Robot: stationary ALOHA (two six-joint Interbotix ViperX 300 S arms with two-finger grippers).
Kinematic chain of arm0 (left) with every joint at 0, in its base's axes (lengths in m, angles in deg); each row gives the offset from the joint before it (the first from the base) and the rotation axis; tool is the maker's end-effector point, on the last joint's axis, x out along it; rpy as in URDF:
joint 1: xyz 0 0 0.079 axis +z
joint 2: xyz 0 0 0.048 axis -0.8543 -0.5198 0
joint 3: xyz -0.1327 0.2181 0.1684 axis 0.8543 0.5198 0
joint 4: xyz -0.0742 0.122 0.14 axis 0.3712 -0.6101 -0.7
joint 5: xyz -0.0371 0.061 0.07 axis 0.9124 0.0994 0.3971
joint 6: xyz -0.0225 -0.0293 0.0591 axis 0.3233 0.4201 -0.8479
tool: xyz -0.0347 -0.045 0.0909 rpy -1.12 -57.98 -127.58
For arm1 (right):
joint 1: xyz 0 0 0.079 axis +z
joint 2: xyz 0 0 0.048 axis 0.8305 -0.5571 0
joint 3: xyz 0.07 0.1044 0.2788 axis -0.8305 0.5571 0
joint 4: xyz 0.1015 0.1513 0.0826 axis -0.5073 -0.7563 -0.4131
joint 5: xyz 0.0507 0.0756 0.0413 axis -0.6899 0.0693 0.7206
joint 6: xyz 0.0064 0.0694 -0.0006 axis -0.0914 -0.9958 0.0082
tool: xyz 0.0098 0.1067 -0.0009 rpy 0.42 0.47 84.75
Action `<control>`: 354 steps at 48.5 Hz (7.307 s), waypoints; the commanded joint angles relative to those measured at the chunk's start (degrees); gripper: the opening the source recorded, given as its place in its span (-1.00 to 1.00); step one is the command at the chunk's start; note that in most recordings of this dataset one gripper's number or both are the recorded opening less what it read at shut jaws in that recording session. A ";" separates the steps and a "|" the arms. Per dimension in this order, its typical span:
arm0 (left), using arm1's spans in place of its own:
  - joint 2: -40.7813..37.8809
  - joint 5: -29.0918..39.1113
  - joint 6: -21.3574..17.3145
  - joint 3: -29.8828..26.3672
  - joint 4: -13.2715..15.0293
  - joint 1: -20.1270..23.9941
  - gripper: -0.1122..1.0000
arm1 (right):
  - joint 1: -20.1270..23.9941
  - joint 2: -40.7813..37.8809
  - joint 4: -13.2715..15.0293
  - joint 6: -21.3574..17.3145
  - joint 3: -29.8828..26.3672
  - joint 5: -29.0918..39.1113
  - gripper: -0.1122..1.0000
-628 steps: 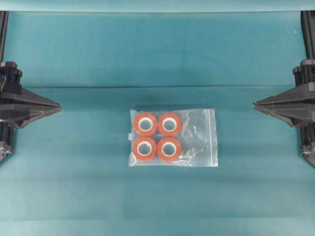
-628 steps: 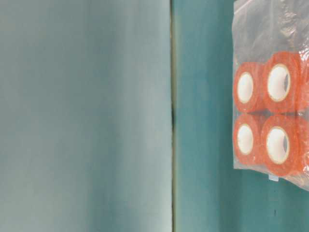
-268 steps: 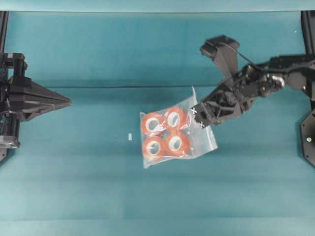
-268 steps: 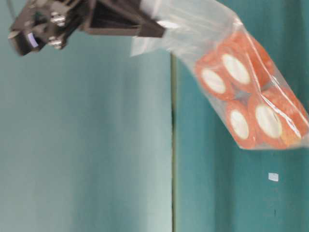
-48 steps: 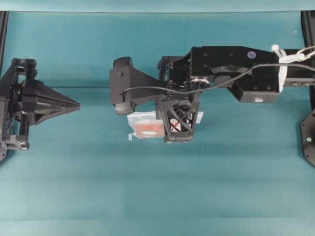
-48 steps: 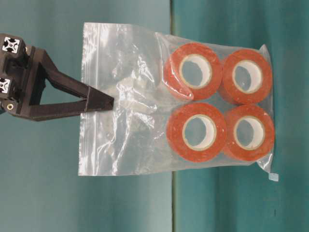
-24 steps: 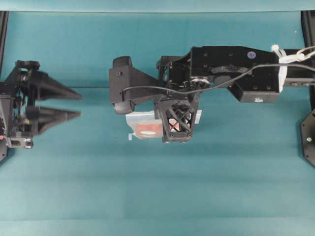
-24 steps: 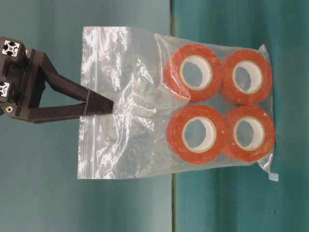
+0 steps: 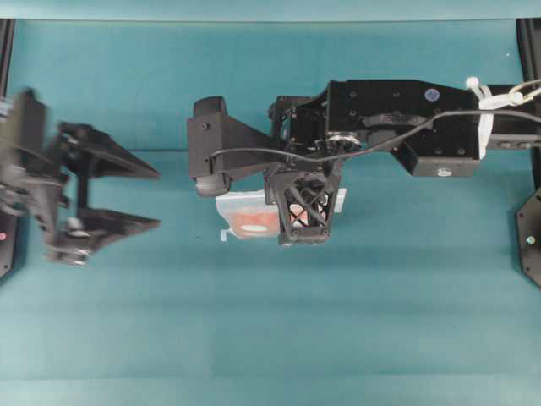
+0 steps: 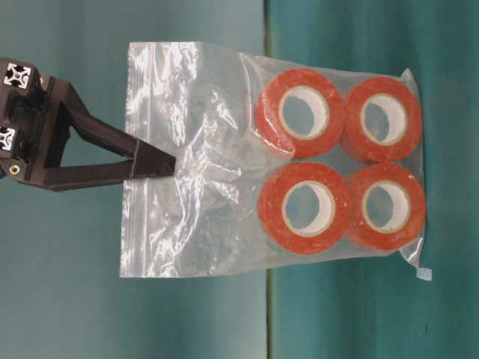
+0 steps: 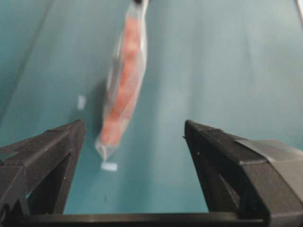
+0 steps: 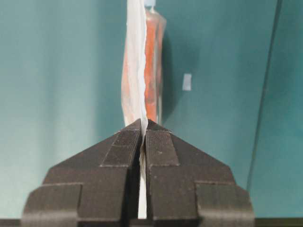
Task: Hand over the clear zip bag and make it stand upright.
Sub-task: 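Open the left gripper and reach it toward the hanging bag, then close the left gripper on the bag's lower edge, then open the right gripper to release the bag to the left gripper, then withdraw the open right gripper to the right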
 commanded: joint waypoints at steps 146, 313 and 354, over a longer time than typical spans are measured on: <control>-44.38 -18.72 -7.47 -18.19 -0.18 1.32 0.73 | -0.09 0.79 0.18 -0.62 1.76 -1.23 -0.78; -44.21 -16.61 -13.80 -18.02 -0.18 1.41 -0.38 | -0.70 35.07 -0.09 -9.32 38.06 -34.10 0.79; -44.12 -16.35 -13.80 -17.75 -0.18 1.49 -0.38 | 0.09 39.46 -0.18 -9.23 44.65 -39.55 0.79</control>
